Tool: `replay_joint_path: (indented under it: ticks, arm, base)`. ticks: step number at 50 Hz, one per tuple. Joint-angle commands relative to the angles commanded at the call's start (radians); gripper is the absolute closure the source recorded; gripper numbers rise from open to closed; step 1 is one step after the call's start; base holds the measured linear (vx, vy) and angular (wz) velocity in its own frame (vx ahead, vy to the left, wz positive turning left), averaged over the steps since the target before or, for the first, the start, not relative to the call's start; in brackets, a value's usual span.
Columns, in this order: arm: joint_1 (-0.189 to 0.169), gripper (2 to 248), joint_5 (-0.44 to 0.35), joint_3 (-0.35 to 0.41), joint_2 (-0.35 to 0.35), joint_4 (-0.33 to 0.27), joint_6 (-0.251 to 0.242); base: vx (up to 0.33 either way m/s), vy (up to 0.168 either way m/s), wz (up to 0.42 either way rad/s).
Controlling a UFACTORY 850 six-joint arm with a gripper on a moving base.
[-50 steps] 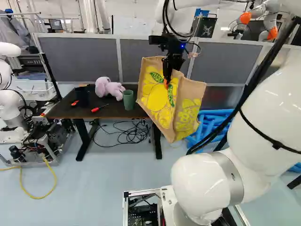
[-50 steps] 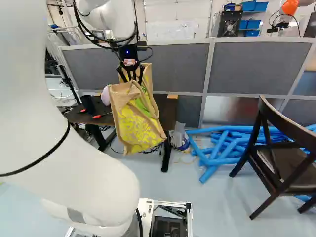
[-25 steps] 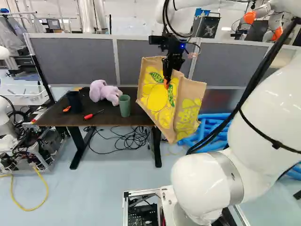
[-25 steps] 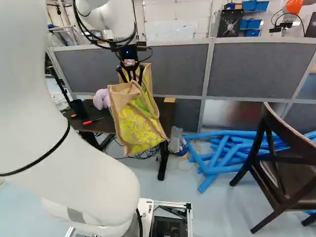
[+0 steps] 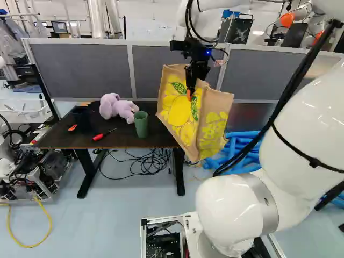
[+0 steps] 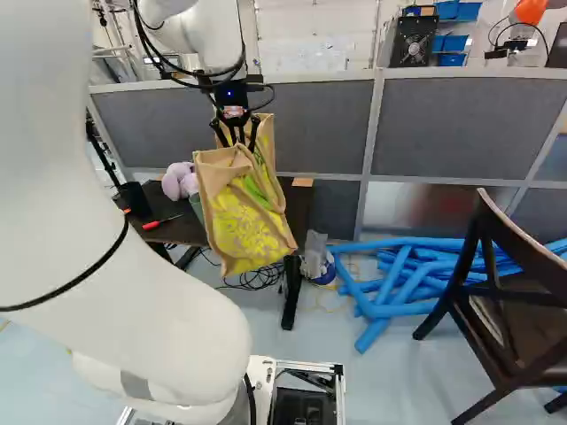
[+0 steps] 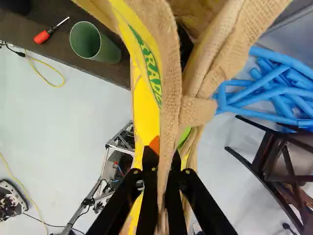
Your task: Pick up the bag on the ground and place it on the table
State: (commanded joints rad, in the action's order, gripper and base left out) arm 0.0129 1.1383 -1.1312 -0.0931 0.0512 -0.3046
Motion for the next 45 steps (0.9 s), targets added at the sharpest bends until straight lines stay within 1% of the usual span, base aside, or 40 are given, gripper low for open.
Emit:
replay_joint_path:
  ticks: [17,45]
  arm:
    - [-0.002,228,0.0,-0.036,0.038,0.0,0.0]
    - [-0.014,228,-0.005,-0.149,0.149,0.0,0.0]
  base:
    - [0.0,0.0,0.0]
    - [0.0,0.0,0.0]
